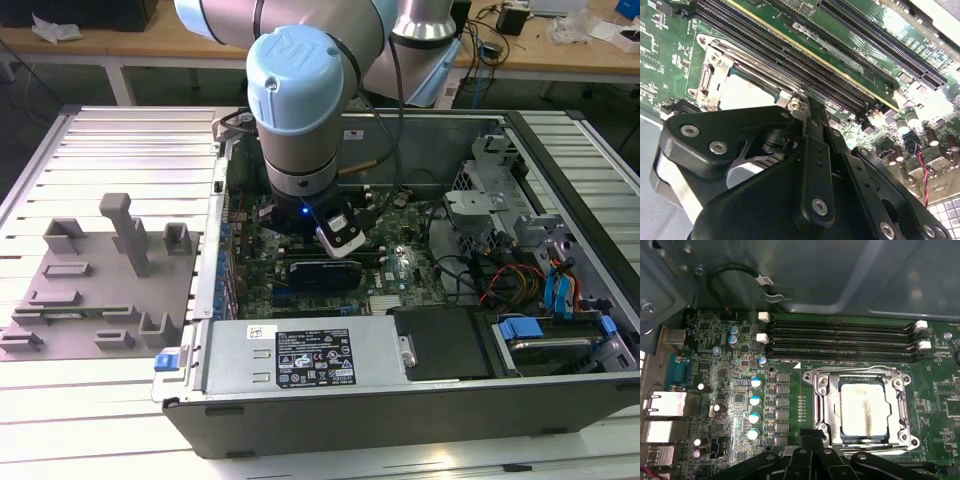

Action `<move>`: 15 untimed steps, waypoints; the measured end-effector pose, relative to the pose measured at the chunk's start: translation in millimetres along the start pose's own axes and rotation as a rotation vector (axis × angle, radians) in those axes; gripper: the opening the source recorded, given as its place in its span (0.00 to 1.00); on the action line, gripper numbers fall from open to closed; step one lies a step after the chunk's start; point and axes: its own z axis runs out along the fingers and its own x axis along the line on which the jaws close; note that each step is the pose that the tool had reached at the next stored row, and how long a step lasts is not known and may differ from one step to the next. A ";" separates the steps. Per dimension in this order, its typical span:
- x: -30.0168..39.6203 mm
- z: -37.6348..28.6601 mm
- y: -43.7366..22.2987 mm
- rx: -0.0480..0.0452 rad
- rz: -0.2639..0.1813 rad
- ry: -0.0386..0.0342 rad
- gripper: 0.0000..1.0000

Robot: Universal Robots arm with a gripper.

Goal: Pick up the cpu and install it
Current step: 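Install the second cpu locking lever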

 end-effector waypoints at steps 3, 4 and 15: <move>0.0 0.1 0.1 0.0045 0.000 0.0002 0.11; 0.0 0.0 0.0 0.0058 0.000 0.0002 0.11; -3.7 -39.6 11.1 0.0475 -0.003 0.0012 0.11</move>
